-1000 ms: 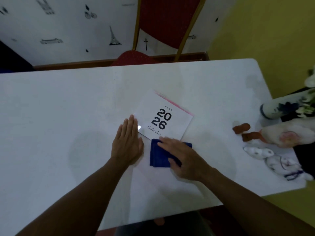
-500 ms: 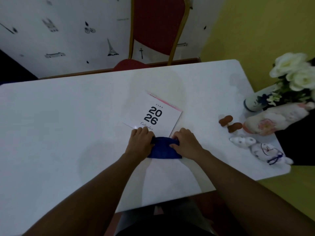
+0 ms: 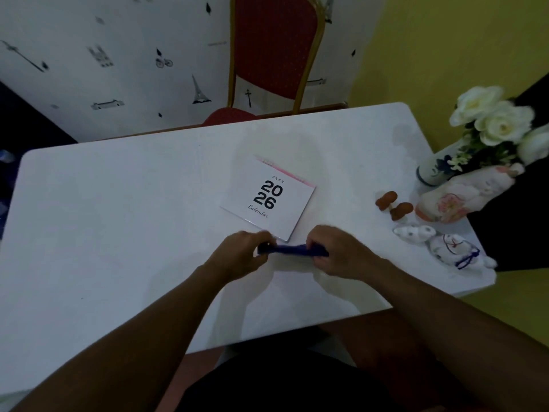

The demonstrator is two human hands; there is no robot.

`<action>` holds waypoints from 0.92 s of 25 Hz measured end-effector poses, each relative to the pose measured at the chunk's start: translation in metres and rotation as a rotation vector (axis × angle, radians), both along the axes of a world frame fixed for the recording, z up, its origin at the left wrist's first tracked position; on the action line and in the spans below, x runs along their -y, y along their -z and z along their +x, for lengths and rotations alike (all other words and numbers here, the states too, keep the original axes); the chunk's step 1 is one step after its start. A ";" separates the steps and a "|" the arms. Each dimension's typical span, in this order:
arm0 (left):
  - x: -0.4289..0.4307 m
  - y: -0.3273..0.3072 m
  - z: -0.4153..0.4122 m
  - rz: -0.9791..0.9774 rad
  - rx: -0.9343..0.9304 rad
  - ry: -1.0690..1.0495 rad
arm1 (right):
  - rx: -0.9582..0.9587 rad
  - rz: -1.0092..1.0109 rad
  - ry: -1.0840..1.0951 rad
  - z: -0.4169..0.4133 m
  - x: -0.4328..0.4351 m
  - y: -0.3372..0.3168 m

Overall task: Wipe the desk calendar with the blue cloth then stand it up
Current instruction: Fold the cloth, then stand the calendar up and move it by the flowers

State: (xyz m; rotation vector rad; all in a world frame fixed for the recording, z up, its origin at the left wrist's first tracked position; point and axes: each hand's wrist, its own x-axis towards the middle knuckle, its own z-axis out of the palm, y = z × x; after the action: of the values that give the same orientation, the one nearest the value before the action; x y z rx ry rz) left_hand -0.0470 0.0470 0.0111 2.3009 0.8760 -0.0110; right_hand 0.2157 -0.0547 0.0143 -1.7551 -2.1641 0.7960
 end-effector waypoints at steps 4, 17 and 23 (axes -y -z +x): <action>0.034 0.025 -0.015 -0.115 -0.213 0.140 | 0.174 -0.169 -0.220 -0.012 0.034 0.027; 0.037 0.056 -0.014 0.043 -0.258 0.155 | 0.186 0.067 -0.100 -0.032 0.041 0.061; -0.033 0.039 0.002 0.000 -0.139 -0.132 | 0.030 -0.111 0.399 -0.036 -0.019 0.043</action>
State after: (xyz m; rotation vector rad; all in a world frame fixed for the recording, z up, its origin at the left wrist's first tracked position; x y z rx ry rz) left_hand -0.0446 0.0801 -0.0276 2.2592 1.0971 -0.1143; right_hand 0.1794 -0.0361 -0.0285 -2.1682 -1.7250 0.7979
